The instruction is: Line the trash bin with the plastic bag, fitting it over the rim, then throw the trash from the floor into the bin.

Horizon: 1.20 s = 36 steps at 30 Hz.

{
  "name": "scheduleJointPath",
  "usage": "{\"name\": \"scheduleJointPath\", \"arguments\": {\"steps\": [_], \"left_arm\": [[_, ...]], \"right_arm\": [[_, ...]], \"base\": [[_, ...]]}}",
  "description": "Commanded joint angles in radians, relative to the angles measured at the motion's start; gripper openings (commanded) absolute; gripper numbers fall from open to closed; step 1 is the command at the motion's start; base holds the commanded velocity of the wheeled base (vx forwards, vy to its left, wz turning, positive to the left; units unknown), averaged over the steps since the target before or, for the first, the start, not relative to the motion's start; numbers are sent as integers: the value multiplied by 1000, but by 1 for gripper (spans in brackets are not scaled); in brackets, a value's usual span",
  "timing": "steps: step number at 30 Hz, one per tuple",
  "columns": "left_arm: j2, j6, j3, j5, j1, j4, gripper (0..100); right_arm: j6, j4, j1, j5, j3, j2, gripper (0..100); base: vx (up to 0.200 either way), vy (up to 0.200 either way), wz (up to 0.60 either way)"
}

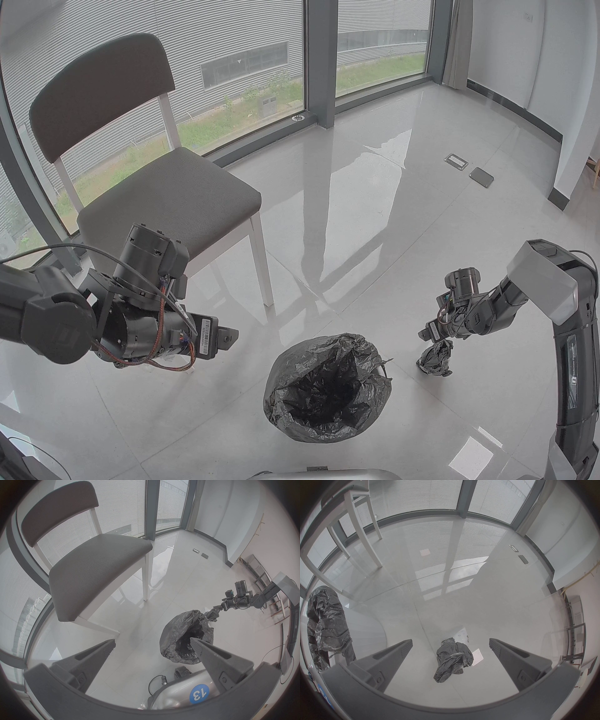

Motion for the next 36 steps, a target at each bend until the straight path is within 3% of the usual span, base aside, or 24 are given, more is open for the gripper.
{"name": "scheduleJointPath", "arguments": {"steps": [1,18,24,28,36], "left_arm": [[-3,0,2,4,-3,-1,100],[-22,-2,5,4,-9,-1,100],[-32,-34,3,7,-14,2,100],[-32,-35,5,7,-12,-3,100],[-34,-35,6,7,-10,-1,100]], "right_arm": [[2,0,-3,0,-2,11,100],[4,3,-35,-1,-55,44,100],[5,12,-40,-1,-71,58,100],[5,15,-45,-1,-85,64,100],[13,134,-46,-7,-183,81,100]], "base": [[0,0,0],[0,0,0],[-200,0,0],[0,0,0],[0,0,0]]}}
